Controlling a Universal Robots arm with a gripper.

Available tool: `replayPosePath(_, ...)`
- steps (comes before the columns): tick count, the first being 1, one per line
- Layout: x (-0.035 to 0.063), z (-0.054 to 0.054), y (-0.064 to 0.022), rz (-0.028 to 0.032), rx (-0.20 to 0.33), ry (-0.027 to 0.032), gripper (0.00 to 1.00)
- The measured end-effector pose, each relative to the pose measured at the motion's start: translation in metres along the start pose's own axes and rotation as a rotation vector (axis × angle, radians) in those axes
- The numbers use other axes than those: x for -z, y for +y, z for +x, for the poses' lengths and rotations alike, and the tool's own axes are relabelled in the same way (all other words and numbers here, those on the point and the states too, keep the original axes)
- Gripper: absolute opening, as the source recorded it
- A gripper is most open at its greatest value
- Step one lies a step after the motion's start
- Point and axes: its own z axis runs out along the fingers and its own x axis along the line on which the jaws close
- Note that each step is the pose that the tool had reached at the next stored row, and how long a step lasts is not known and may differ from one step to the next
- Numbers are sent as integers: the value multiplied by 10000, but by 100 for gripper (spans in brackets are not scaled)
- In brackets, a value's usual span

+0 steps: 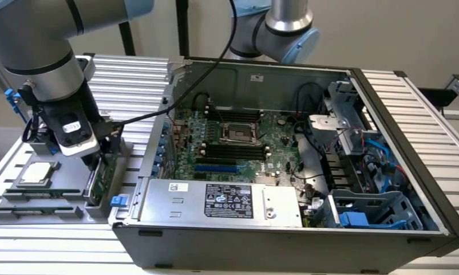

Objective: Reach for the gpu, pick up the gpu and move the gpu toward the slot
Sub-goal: 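Pick up the gpu and move the gpu toward the slot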

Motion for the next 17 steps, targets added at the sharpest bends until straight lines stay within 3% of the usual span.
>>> replayPosePath(6,-41,0,-1,15,152,-9,42)
replayPosePath(12,-56,1,-2,112,212,-11,42)
replayPosePath(17,-63,1,-3,137,210,-15,42)
